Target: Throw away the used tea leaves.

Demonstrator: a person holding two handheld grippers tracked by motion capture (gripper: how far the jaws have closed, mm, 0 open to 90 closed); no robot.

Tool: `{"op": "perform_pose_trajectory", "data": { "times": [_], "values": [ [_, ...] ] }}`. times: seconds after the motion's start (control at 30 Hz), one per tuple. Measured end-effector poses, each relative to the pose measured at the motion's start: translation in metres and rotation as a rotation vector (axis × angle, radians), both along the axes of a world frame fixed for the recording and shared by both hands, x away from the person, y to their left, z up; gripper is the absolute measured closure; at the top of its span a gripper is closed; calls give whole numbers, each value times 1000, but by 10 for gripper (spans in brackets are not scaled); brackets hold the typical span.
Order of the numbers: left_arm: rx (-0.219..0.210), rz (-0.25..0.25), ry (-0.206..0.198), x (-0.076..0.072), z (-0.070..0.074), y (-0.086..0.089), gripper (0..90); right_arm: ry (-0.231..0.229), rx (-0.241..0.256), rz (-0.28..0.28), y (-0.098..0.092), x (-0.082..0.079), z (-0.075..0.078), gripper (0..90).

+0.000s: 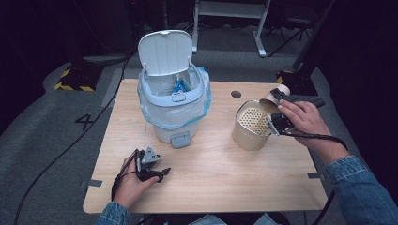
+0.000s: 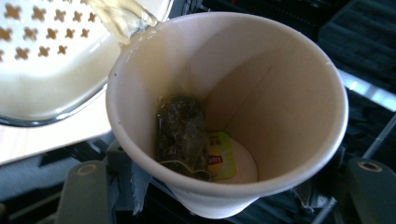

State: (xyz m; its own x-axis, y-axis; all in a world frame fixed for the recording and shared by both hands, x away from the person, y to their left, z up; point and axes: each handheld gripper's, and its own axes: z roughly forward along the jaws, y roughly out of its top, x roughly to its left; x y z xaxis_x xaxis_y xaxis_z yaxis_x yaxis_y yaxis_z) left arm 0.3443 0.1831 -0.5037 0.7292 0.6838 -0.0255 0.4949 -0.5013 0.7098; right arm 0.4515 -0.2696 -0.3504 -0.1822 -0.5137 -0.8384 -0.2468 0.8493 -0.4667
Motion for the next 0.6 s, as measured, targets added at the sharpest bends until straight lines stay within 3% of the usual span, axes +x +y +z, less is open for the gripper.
{"op": "perform_pose_trajectory", "data": {
  "times": [0.3, 0.37, 0.6],
  "values": [
    [0, 0, 0, 0, 0, 0, 311, -157, -182, 45, 6, -5, -9, 327],
    [0, 0, 0, 0, 0, 0, 311, -195, -241, 52, 7, -6, -11, 327],
    [0, 0, 0, 0, 0, 0, 311, -288, -380, 87, 12, -11, -20, 327]
  ]
}}
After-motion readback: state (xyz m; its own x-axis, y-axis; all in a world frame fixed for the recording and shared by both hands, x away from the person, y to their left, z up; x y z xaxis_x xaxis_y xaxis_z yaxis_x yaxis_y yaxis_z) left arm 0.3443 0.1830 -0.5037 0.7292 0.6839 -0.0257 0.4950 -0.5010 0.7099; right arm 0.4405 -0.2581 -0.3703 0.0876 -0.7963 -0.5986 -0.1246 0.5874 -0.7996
